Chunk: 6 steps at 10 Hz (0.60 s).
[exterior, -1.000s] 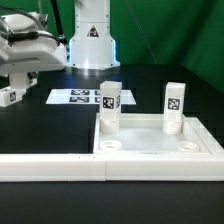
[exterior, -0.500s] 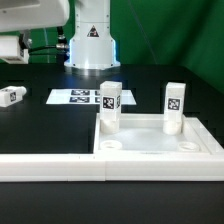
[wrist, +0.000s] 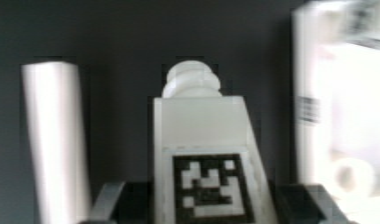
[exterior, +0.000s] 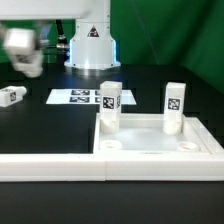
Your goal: Assemble square table
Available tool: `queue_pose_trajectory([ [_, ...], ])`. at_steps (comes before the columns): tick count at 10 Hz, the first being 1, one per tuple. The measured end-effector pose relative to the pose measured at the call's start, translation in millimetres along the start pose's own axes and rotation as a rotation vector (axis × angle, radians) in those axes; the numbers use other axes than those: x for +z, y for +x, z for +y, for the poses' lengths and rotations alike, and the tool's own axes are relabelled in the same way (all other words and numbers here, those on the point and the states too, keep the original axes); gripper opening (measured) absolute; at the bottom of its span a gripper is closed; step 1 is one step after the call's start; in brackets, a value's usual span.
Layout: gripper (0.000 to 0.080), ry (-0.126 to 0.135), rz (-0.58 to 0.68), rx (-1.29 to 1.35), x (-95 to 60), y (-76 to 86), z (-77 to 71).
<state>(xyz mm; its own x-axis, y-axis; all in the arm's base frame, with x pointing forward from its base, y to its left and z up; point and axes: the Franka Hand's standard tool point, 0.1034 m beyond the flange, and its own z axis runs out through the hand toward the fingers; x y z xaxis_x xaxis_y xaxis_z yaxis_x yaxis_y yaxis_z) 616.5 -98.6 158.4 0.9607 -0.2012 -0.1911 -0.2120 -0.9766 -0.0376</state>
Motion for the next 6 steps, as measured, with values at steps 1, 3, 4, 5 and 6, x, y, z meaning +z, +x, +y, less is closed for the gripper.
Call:
queue_pose_trajectory([
  [1,0.029,-0.002,0.096,0.037,-4.0,13.9,-28.3],
  [3,0.029,-0.021,0.192,0.091,-4.7,23.8,-77.0],
  [4,0.029,-0.01,0.313,0.052,-6.6,31.2,-76.3],
  [5,0.029,-0.006,0.374,0.063,-4.6,30.1,-71.8],
  [6,0.029,-0.001,0.444,0.055,-5.1,34.3,-75.6],
])
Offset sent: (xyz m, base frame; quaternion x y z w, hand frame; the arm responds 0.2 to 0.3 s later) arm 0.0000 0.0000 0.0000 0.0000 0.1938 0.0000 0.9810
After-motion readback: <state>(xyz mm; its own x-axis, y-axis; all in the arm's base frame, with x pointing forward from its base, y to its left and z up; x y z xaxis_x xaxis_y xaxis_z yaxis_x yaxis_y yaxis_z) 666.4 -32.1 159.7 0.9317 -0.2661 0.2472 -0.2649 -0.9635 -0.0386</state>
